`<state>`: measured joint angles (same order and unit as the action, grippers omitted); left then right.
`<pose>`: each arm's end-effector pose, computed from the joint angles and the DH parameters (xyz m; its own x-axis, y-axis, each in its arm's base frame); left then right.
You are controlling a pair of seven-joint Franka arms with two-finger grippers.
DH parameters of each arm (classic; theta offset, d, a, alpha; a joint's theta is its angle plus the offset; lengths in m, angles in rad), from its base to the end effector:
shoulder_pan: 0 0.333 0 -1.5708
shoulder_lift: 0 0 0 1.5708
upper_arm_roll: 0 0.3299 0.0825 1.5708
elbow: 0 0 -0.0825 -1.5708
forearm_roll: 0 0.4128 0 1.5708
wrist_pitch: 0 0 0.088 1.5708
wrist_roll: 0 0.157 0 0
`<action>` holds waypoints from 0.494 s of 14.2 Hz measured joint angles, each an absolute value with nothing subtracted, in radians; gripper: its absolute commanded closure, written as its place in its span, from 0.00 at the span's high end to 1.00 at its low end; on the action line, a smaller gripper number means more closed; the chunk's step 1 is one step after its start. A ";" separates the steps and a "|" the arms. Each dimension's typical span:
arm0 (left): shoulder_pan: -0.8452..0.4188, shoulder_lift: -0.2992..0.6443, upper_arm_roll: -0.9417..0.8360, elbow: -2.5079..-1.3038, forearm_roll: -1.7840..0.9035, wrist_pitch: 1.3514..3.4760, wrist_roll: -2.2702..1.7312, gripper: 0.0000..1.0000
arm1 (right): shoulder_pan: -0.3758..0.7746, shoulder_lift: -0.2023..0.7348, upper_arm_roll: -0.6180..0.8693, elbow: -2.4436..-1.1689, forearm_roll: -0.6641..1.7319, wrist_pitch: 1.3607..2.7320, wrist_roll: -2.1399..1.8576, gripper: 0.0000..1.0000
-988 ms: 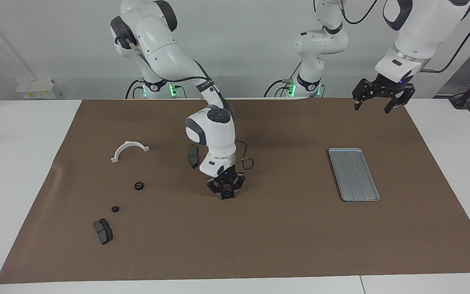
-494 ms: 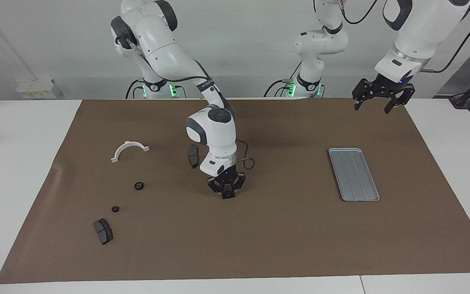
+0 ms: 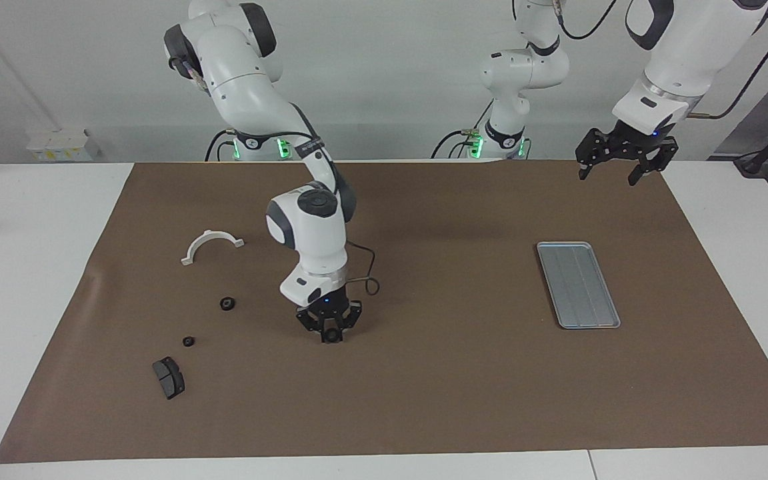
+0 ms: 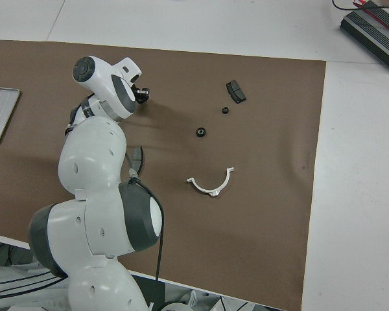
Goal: Place bearing gear from tray to pile
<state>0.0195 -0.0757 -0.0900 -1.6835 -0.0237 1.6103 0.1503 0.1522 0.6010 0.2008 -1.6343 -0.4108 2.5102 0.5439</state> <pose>0.5596 -0.0447 0.5784 0.9760 -0.2178 0.0047 -0.2179 -0.9758 0.0164 0.7212 0.2386 0.2497 0.9408 0.0599 0.3337 0.0475 -0.9979 0.0451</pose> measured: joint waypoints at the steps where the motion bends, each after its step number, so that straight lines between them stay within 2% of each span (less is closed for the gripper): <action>1: 0.019 -0.076 -0.090 -1.683 -0.024 1.610 0.150 1.00 | 0.121 0.601 0.201 -1.628 -0.411 2.510 0.510 0.15; 7: 0.019 -0.076 -0.090 -1.683 -0.024 1.610 0.150 1.00 | -0.046 0.602 0.200 -1.624 -0.411 2.510 0.360 0.15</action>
<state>0.0195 -0.0757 -0.0901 -1.6835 -0.0237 1.6103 0.1503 -0.0456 0.6023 0.1997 -1.6240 -0.4108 2.5100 0.3601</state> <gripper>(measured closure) 0.000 0.648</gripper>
